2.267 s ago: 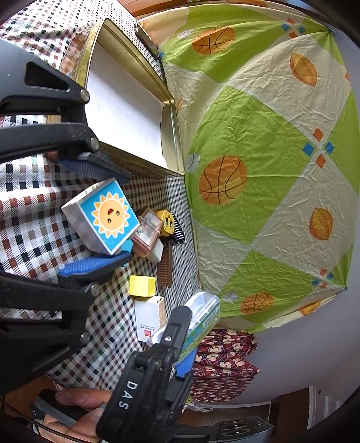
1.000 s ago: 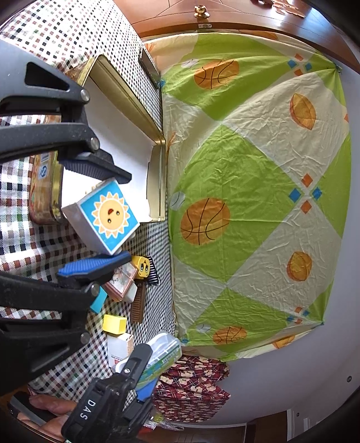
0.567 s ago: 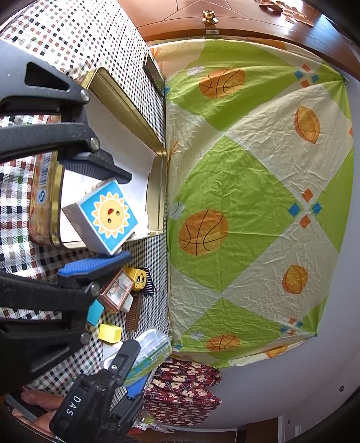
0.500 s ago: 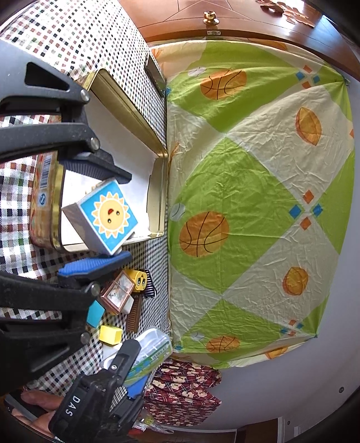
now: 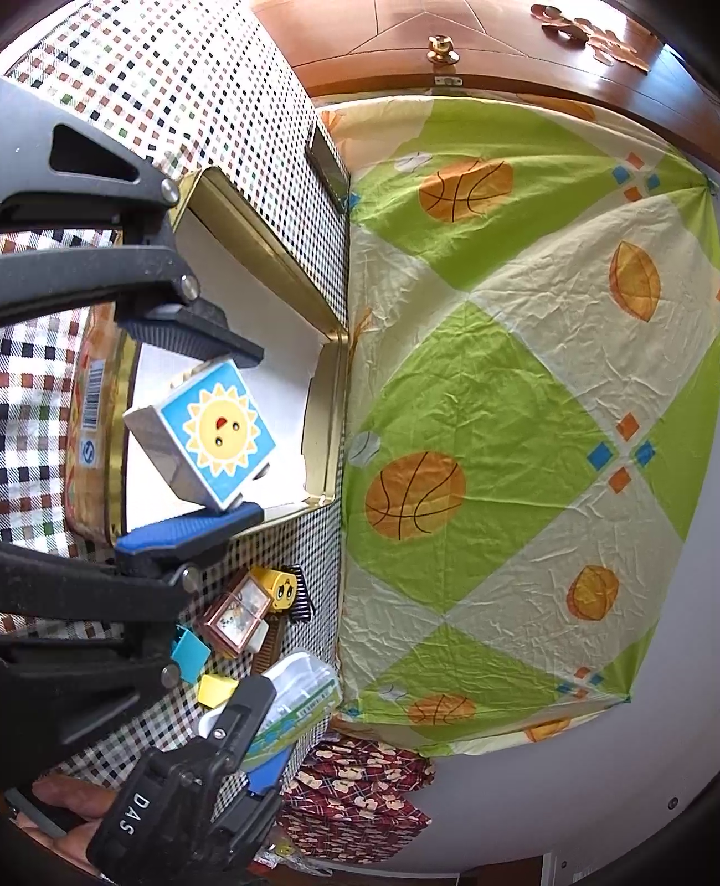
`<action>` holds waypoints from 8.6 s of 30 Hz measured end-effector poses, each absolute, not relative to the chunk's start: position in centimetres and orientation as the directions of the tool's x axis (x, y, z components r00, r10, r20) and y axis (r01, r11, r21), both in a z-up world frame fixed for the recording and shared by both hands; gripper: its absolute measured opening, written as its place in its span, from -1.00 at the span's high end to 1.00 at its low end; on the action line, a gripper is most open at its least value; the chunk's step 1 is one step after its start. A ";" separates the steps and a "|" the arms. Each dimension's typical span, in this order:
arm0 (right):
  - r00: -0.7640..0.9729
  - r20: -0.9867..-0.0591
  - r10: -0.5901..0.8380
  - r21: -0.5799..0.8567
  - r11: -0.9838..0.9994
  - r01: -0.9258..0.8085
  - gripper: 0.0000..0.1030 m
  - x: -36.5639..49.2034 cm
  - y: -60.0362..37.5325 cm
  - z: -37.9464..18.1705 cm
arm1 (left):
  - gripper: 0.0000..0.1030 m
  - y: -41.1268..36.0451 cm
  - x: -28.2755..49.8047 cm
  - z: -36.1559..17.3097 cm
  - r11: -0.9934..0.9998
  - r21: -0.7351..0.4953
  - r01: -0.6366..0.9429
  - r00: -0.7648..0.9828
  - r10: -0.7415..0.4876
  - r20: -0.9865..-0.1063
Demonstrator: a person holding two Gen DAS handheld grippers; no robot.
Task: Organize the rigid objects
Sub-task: 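Release the sun cube into the tin with the left tool while the right tool releases the floss box, then withdraw both tools from the tin toward the remaining items, then grasp the teal bear cube with the left tool while the right tool grasps the orange-patterned box, then lift the teal cube with the left tool while the right tool lifts the patterned box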
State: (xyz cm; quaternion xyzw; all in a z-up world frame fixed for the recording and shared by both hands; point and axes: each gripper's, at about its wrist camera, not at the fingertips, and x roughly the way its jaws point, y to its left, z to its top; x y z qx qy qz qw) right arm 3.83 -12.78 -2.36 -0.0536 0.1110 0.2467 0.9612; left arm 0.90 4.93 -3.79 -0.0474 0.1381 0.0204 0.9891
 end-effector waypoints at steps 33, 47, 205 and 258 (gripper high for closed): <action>0.780 -0.310 0.543 -0.048 0.810 -0.584 -0.09 4.7 -8.4 -1.8 | 0.03 9.6 3.0 -3.1 0.984 -0.102 -0.143 0.927 0.097 -0.362; 0.762 -0.309 0.568 -0.028 0.796 -0.605 -0.09 4.8 -7.7 -1.2 | 0.03 10.2 3.8 -3.1 0.985 -0.096 -0.146 0.926 0.102 -0.363; 0.830 -0.516 0.210 0.092 0.977 -0.190 -0.59 10.2 -24.1 -4.5 | -0.70 -7.5 9.9 -5.6 0.963 0.031 0.269 0.704 -0.174 -0.689; 0.893 -0.394 0.216 0.048 0.975 -0.215 -0.59 7.9 -23.7 -3.8 | 0.19 -6.1 6.9 -3.7 0.989 0.048 0.142 0.869 -0.101 -0.484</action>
